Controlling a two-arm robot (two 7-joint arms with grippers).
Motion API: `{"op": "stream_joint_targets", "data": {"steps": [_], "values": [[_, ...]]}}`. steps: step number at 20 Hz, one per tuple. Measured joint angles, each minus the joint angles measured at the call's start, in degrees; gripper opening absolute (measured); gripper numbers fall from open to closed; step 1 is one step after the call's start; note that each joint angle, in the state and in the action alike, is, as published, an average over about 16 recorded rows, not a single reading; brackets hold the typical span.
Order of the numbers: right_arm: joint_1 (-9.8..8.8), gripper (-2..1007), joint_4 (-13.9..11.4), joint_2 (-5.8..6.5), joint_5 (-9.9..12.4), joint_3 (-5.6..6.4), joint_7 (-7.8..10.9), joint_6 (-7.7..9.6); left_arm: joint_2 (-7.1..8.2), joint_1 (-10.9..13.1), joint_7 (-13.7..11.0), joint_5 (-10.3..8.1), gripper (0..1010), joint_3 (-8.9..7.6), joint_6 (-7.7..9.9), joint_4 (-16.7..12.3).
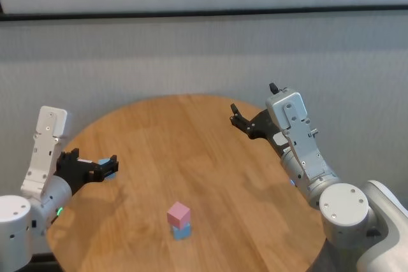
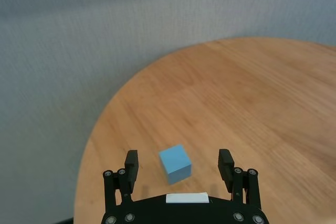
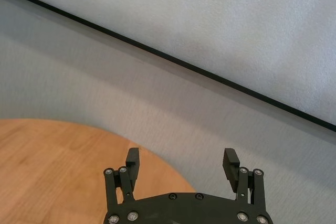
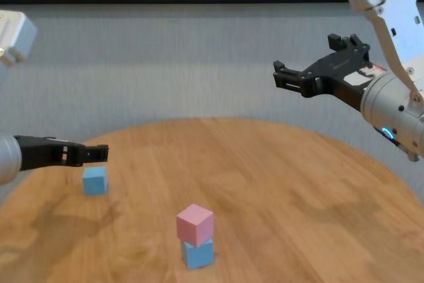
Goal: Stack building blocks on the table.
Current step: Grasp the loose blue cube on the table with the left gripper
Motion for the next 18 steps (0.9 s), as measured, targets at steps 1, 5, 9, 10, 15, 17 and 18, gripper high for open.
{"op": "stream_joint_targets", "data": {"steps": [1, 5, 9, 10, 15, 17, 18], "values": [[0.00, 1001, -0.01, 0.00, 0.01, -0.01, 0.01, 0.01, -0.09, -0.10, 0.10, 0.32, 1000, 0.03, 0.21, 0.14], [-0.02, 1001, -0.03, -0.01, 0.05, -0.03, 0.04, 0.04, -0.40, -0.56, -0.05, 1.31, 1000, 0.18, 1.05, 0.75], [-0.03, 1001, -0.05, -0.02, 0.08, -0.05, 0.06, 0.06, -0.67, -1.17, -0.46, 2.23, 1000, 0.49, 1.68, 1.60], [-0.04, 1001, -0.05, -0.02, 0.09, -0.05, 0.07, 0.06, -0.73, -1.34, -0.55, 2.50, 1000, 0.59, 1.83, 1.84], [-0.05, 1001, -0.07, -0.03, 0.12, -0.07, 0.09, 0.08, -1.10, -2.18, -0.66, 3.87, 1000, 1.03, 2.50, 3.01], [-0.05, 1001, -0.08, -0.03, 0.13, -0.08, 0.09, 0.09, -1.37, -2.52, -0.63, 4.34, 1000, 1.10, 2.66, 3.55], [-0.05, 1001, -0.08, -0.03, 0.13, -0.08, 0.10, 0.09, -1.51, -2.69, -0.62, 4.57, 1000, 1.14, 2.71, 3.84]]}}
